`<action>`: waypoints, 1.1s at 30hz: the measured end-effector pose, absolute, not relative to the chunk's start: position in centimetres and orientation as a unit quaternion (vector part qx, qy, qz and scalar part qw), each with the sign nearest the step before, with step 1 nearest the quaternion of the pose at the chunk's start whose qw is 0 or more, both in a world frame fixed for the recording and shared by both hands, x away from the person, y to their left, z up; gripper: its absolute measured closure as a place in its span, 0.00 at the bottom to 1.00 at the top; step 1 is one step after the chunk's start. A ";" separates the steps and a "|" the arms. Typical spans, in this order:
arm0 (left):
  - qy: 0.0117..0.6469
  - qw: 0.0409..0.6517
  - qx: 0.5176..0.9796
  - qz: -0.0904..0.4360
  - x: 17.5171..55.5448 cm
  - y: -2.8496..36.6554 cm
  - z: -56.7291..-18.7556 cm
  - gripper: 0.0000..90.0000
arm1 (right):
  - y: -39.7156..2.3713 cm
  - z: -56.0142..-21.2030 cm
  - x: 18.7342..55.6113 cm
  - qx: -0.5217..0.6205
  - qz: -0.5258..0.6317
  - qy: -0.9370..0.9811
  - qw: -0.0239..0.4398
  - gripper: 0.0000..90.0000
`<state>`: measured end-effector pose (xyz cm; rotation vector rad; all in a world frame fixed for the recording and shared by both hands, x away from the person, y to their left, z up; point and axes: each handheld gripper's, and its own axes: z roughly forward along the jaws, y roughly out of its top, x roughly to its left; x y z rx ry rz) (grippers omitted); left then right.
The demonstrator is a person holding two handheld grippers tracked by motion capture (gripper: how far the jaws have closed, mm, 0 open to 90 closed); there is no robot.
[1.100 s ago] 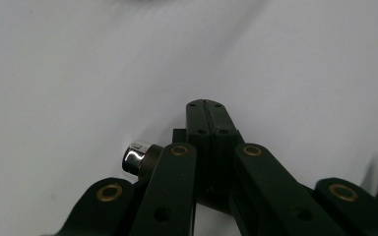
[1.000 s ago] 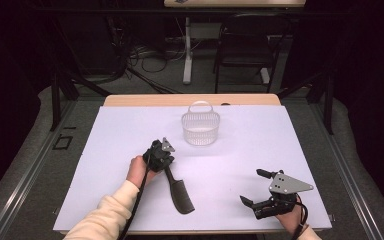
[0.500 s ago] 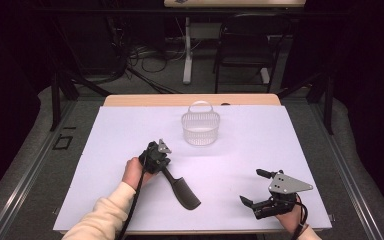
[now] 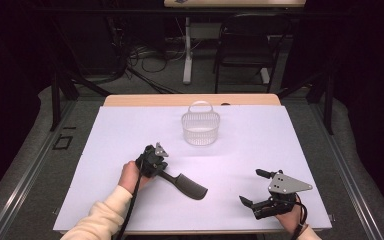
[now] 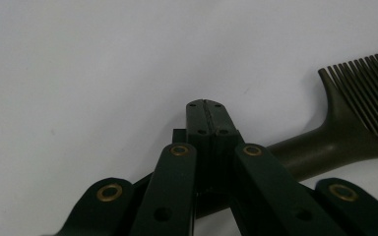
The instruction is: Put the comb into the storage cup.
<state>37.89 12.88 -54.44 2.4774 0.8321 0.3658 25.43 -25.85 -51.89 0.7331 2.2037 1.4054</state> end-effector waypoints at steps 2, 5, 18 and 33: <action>0.305 0.248 0.910 0.133 37.7 13.0 -54.4 1.00 | -25.8 -51.9 25.4 0.264 0.505 0.794 0.211 0.00; 0.308 0.249 0.909 0.127 37.5 13.2 -54.4 1.00 | -25.8 -51.9 25.4 0.264 0.506 0.794 0.212 0.00; 0.319 0.250 0.909 0.103 36.6 13.9 -54.2 1.00 | -25.8 -51.9 25.5 0.263 0.505 0.795 0.211 0.00; 0.321 0.243 0.911 0.092 35.8 14.7 -54.1 0.98 | -25.8 -51.9 25.5 0.261 0.504 0.796 0.211 0.00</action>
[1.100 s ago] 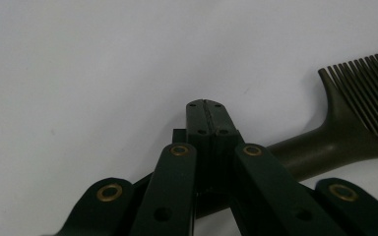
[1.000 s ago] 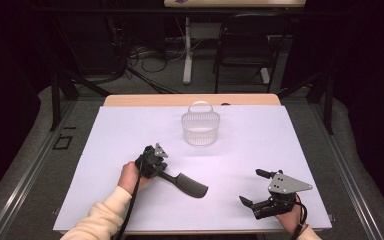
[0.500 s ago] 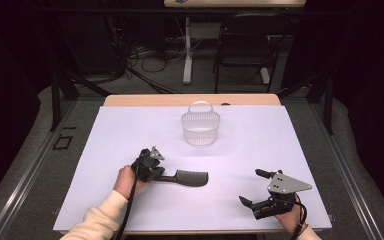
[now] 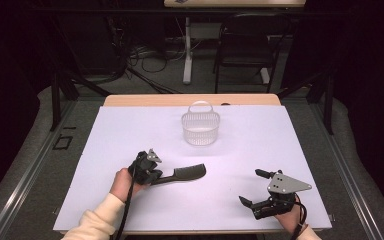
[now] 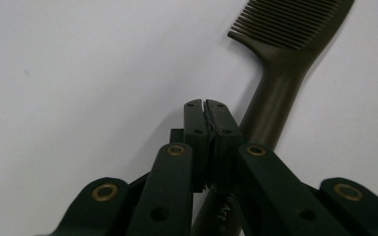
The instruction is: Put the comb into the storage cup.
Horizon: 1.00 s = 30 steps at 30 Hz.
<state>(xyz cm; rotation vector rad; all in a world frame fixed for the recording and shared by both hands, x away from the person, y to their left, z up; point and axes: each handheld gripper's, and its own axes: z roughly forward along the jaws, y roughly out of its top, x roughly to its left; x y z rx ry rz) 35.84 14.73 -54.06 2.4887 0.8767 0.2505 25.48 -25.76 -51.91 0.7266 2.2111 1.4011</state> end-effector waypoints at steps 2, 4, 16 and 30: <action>0.322 0.245 0.910 0.091 35.7 14.8 -54.0 0.95 | -25.8 -51.9 25.5 0.261 0.505 0.795 0.211 0.00; 0.327 0.251 0.907 0.093 35.7 15.0 -54.1 0.88 | -25.8 -51.9 25.5 0.262 0.504 0.795 0.212 0.00; 0.321 0.294 0.888 0.145 35.1 16.0 -52.0 0.39 | -25.7 -51.9 25.5 0.262 0.504 0.796 0.211 0.00; 0.293 0.287 0.901 0.139 34.0 15.9 -50.8 0.02 | -25.7 -51.9 25.5 0.265 0.503 0.796 0.209 0.00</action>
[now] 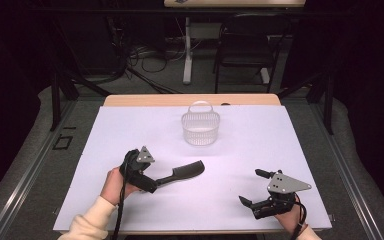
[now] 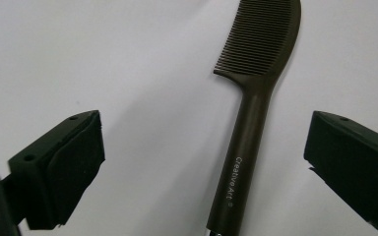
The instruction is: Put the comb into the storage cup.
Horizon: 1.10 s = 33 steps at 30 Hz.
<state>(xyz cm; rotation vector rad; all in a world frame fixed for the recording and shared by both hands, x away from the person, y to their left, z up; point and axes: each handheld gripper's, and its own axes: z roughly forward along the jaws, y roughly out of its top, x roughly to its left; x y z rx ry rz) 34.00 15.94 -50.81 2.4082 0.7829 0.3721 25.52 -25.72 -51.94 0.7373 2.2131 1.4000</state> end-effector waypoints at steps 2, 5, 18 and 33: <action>0.291 0.285 0.903 0.138 33.9 15.9 -50.7 0.00 | -25.7 -52.0 25.6 0.265 0.502 0.796 0.208 0.00; 0.287 0.281 0.905 0.138 33.8 15.9 -50.5 0.00 | -25.7 -51.9 25.5 0.266 0.504 0.795 0.208 0.00; 0.263 0.246 0.923 0.139 33.4 15.0 -49.9 0.00 | -25.6 -52.0 25.6 0.265 0.504 0.796 0.207 0.00; 0.242 0.190 0.945 0.115 34.0 13.0 -50.4 0.03 | -25.5 -51.9 25.6 0.264 0.505 0.796 0.204 0.00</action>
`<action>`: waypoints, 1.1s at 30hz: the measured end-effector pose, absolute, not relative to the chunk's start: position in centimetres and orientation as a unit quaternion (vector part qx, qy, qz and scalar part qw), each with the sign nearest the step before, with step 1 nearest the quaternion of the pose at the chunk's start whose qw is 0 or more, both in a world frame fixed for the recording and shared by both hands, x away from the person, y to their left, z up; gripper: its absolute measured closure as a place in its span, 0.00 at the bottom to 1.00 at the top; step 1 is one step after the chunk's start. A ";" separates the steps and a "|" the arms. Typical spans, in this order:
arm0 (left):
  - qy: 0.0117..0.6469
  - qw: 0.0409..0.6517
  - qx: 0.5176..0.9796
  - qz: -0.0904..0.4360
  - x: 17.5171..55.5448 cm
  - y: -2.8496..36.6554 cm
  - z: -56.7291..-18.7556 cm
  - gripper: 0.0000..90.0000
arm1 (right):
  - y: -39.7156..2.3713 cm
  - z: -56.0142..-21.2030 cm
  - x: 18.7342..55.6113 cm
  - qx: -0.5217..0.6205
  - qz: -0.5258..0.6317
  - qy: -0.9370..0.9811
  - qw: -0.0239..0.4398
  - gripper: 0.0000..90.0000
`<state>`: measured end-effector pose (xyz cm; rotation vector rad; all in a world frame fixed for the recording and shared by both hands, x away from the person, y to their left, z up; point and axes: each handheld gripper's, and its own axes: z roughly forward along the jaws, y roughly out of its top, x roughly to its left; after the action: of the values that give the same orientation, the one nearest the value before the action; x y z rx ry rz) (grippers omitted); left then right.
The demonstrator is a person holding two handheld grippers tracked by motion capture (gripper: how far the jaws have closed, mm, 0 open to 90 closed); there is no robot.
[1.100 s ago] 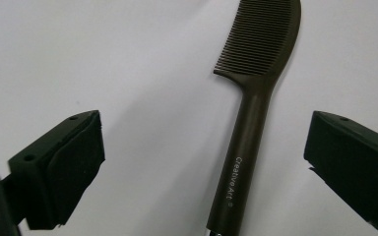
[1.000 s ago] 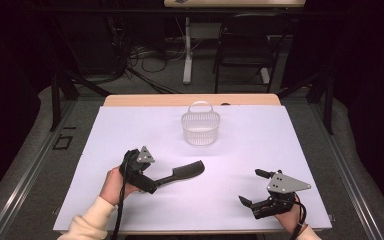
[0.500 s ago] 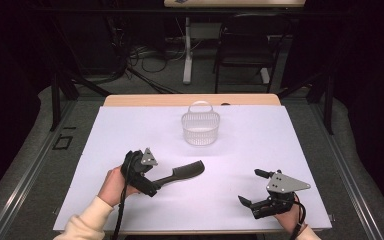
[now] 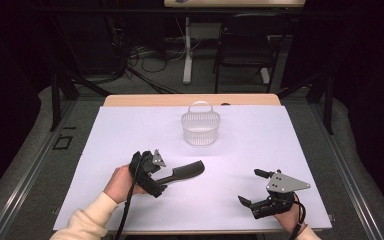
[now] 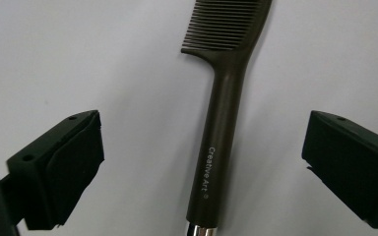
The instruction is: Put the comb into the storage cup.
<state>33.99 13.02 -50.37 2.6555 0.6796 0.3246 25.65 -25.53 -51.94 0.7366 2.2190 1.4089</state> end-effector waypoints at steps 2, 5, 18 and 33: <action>0.237 0.188 0.946 0.114 34.0 12.7 -50.4 0.08 | -25.5 -52.0 25.7 0.265 0.506 0.795 0.204 0.00; 0.230 0.180 0.950 0.110 34.1 12.4 -50.3 0.18 | -25.4 -52.0 25.7 0.266 0.504 0.796 0.203 0.00; 0.214 0.154 0.961 0.080 35.1 10.6 -50.6 0.46 | -25.5 -52.0 25.7 0.265 0.503 0.798 0.202 0.00; 0.206 0.118 0.970 0.050 36.2 9.3 -51.5 0.63 | -25.5 -52.0 25.7 0.263 0.506 0.796 0.203 0.00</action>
<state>36.19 9.34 -51.45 2.8373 0.6020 0.1454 25.72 -25.50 -51.99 0.7350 2.2206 1.4118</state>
